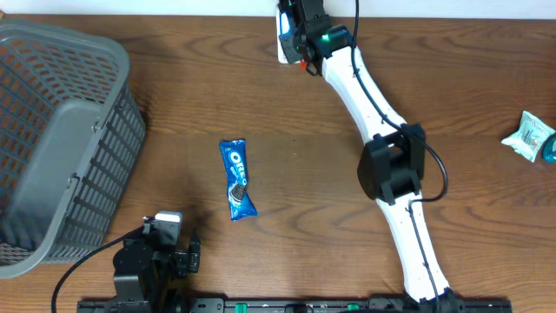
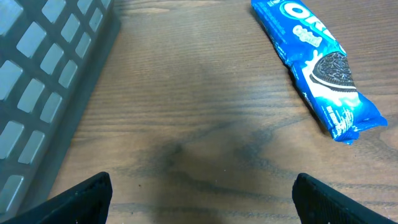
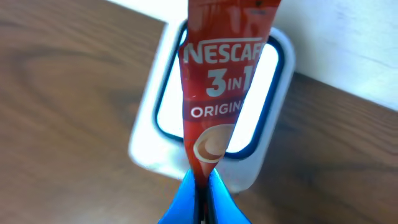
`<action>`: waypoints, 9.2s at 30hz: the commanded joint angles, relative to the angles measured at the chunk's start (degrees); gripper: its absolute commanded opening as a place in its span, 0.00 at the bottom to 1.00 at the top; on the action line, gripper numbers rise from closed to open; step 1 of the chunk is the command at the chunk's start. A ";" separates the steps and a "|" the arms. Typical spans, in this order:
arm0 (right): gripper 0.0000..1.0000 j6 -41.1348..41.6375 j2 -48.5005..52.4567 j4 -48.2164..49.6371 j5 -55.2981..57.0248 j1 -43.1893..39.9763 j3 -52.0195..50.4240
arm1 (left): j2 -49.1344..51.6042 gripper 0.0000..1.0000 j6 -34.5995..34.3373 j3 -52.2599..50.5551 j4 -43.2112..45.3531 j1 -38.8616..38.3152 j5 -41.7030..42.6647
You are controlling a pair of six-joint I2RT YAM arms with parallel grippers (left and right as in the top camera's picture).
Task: Scan the item barcode
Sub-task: 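Lift the Nescafe stick with the right gripper and hold it at the scanner, then carry the stick right and drop it beside the tissue pack, then reach the right gripper to the blue Oreo pack and grasp it, then lift the Oreo pack with the right gripper toward the scanner, then hold the Oreo pack in front of the scanner with the right gripper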
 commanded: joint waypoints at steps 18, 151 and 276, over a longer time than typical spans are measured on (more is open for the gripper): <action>0.01 3.39 4.28 -13.86 2.47 -0.63 12.85 | -0.02 0.93 0.52 -0.13 -0.13 0.24 0.55; 0.01 21.46 -6.78 -53.86 -8.33 24.76 -3.43 | 0.00 0.93 1.38 -0.37 29.64 0.24 8.07; 0.02 43.74 -27.23 28.09 -56.68 -11.78 -40.65 | 0.02 0.93 -16.06 -16.83 49.83 -5.14 -10.19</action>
